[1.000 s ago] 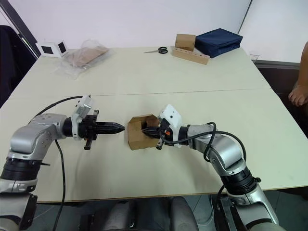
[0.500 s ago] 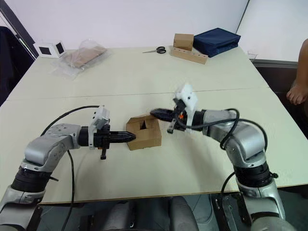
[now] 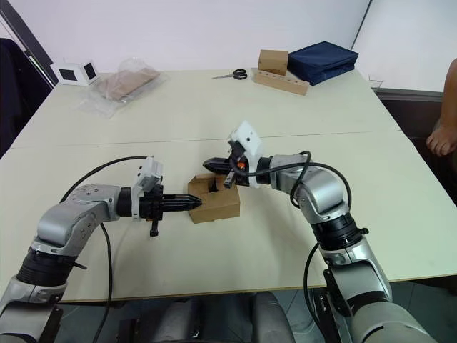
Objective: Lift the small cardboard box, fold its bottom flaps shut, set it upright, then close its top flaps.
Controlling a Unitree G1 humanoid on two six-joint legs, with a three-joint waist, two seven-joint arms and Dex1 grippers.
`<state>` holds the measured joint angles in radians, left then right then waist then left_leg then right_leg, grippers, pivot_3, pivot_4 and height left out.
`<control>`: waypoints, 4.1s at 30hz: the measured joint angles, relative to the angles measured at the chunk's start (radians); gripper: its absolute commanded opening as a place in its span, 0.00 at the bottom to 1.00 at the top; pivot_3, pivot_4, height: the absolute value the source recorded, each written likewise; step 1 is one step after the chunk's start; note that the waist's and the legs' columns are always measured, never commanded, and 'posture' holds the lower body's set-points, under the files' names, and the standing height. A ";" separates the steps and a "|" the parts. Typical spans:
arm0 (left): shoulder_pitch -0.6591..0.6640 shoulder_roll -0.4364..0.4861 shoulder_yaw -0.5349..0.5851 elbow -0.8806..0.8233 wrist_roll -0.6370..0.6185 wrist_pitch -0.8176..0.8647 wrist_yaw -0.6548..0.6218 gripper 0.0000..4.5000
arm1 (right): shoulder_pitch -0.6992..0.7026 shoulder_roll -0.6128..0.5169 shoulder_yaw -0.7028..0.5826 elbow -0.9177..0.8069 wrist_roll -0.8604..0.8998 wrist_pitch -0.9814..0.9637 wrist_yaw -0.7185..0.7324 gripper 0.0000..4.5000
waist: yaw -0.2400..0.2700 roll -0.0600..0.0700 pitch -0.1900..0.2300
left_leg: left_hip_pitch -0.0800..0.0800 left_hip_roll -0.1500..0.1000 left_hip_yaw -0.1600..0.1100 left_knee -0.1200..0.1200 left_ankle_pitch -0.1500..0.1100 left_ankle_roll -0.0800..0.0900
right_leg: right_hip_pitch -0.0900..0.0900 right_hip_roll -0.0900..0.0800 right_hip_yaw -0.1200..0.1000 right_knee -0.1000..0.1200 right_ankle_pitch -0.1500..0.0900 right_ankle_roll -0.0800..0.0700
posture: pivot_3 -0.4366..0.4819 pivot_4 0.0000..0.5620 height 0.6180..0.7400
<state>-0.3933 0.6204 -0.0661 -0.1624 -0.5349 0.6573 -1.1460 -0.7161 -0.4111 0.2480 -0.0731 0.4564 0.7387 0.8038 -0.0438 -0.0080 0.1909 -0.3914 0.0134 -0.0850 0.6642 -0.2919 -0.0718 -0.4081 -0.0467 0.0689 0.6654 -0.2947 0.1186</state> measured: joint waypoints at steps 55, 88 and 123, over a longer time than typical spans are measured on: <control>-0.332 -0.195 -0.095 0.493 0.152 -0.239 -0.042 0.02 | 0.180 -0.127 0.058 -0.297 -0.107 0.071 0.017 0.00 | 0.001 0.000 0.000 | 0.000 -0.001 -0.001 0.001 0.000 0.000 | 0.001 0.000 0.000 0.000 0.000 0.000 | 0.48 0.27 1.00; -0.258 -0.143 -0.083 0.347 0.162 -0.217 -0.083 0.02 | 0.158 -0.112 -0.002 -0.281 -0.064 0.104 0.012 0.00 | 0.001 0.000 0.000 | 0.000 -0.001 -0.001 0.001 0.000 0.000 | 0.001 0.000 0.000 0.000 0.000 0.000 | 0.48 0.27 1.00; -0.043 -0.030 0.080 -0.047 -0.021 0.015 0.116 0.02 | 0.150 -0.162 -0.178 -0.335 0.111 0.203 0.003 0.00 | 0.003 0.000 0.000 | 0.000 0.000 -0.001 0.000 0.000 0.000 | 0.001 0.000 0.000 -0.001 0.000 0.000 | 0.48 0.27 1.00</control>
<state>-0.4359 0.5905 0.0138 -0.2089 -0.5554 0.6722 -1.0301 -0.5656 -0.5728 0.0697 -0.4082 0.5673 0.9418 0.8065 -0.0412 -0.0082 0.1907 -0.3912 0.0131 -0.0860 0.6644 -0.2919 -0.0717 -0.4070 -0.0469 0.0687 0.6648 -0.2946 0.1187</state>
